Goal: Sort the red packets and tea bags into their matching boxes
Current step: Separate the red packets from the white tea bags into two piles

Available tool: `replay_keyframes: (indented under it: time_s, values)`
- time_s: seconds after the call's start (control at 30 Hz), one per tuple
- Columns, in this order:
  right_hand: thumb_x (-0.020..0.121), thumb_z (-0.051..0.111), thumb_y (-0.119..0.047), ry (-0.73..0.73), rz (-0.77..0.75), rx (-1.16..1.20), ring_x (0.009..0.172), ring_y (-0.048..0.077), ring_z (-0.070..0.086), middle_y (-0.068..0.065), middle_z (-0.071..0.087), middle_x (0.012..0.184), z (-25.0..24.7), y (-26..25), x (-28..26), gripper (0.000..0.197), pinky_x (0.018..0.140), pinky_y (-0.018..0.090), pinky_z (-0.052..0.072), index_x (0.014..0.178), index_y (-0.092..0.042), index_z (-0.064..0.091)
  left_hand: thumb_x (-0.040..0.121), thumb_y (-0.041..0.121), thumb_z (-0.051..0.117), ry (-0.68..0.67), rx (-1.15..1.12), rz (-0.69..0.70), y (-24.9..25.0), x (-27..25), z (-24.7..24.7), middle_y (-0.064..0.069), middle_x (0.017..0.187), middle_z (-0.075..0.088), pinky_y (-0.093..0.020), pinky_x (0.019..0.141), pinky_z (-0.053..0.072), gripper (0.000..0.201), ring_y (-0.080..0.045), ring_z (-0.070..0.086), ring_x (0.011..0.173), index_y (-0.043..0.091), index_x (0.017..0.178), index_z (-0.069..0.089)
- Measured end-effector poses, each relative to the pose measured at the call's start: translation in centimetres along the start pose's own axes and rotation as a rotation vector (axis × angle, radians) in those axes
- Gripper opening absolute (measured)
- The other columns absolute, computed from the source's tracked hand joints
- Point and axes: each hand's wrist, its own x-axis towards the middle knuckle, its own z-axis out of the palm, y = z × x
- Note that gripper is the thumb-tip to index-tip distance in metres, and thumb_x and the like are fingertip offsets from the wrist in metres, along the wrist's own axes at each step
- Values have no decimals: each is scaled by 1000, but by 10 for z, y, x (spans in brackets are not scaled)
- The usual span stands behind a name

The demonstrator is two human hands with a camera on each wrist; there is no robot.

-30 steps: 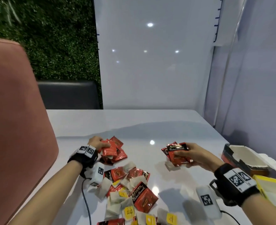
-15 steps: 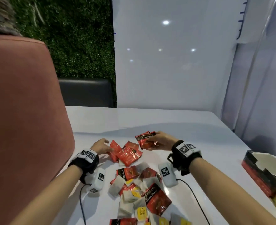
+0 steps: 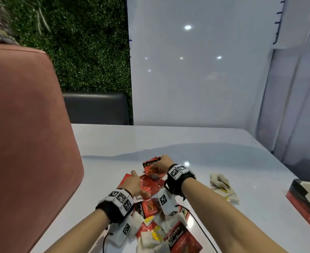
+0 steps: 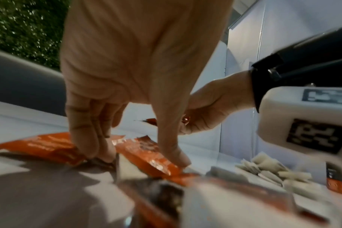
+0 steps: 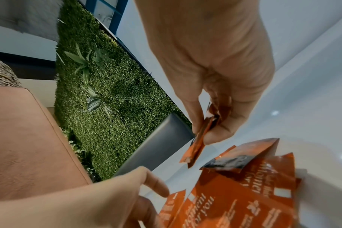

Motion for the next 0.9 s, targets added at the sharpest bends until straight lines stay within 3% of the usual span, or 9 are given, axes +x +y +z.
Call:
replay_keyframes:
  time_s: [0.13, 0.33, 0.4, 0.47, 0.53, 0.6, 0.7, 0.8, 0.9]
  values:
    - [80, 68, -1, -51, 76, 93, 94, 32, 65, 12, 59, 84, 0, 11, 2, 20, 55, 34, 57, 71, -6, 51, 72, 18, 79, 49, 28, -39, 5, 1, 10, -16, 113, 63, -27, 77, 44, 98, -24, 61, 103, -2, 138, 9]
    - [82, 68, -6, -96, 103, 55, 104, 32, 64, 16, 59, 100, 2, 22, 1, 27, 69, 39, 57, 104, 1, 55, 58, 17, 87, 99, -146, -92, -5, 4, -1, -15, 110, 60, -32, 81, 51, 80, -27, 60, 101, -2, 117, 38]
    - [80, 71, -9, -88, 75, 23, 104, 32, 64, 17, 63, 104, 3, 24, 4, 22, 79, 43, 57, 93, -3, 55, 52, 29, 90, 105, -182, -65, -11, 7, -7, -10, 99, 61, -27, 68, 49, 76, -21, 59, 87, -2, 106, 47]
    - [80, 72, -11, -65, 49, 23, 104, 31, 64, 11, 63, 93, 5, 25, 5, 20, 81, 44, 56, 78, -7, 52, 50, 38, 90, 100, -201, -57, -15, 8, -18, -8, 88, 61, -24, 57, 46, 64, -18, 58, 75, 2, 90, 56]
    - [81, 71, -16, -47, 12, -4, 100, 30, 65, 9, 62, 83, 6, 24, 6, 22, 81, 42, 55, 72, -8, 52, 56, 38, 87, 115, -234, -70, -17, 9, -31, -9, 88, 61, -30, 68, 52, 49, -23, 62, 81, 8, 76, 53]
    - [83, 68, -24, -55, -39, -135, 89, 26, 63, 15, 64, 91, 7, 24, 5, 23, 79, 38, 54, 85, -3, 60, 62, 34, 85, 123, -314, -69, -21, 12, -44, -15, 97, 65, -35, 84, 52, 51, -28, 64, 92, 1, 92, 60]
    - [87, 63, -26, -74, -123, -403, 84, 23, 54, 18, 63, 101, -3, 21, -7, 30, 62, 29, 46, 100, 1, 60, 65, 24, 84, 105, -467, -85, -28, 10, -55, -20, 101, 67, -36, 84, 52, 64, -27, 64, 92, -5, 115, 55]
    - [88, 62, -19, -116, -230, -599, 94, 28, 58, 18, 63, 110, -23, 19, -30, 34, 74, 33, 47, 113, 4, 58, 67, 15, 82, 71, -501, -89, -33, 3, -59, -21, 103, 65, -33, 70, 52, 55, -27, 63, 90, -3, 112, 54]
    - [88, 60, -11, -280, -299, -673, 87, 25, 58, 16, 62, 118, -39, 24, -58, 33, 64, 23, 49, 119, -2, 58, 70, 12, 80, 117, -478, -48, -41, -4, -66, -19, 91, 68, -30, 63, 52, 43, -26, 66, 80, -6, 102, 59]
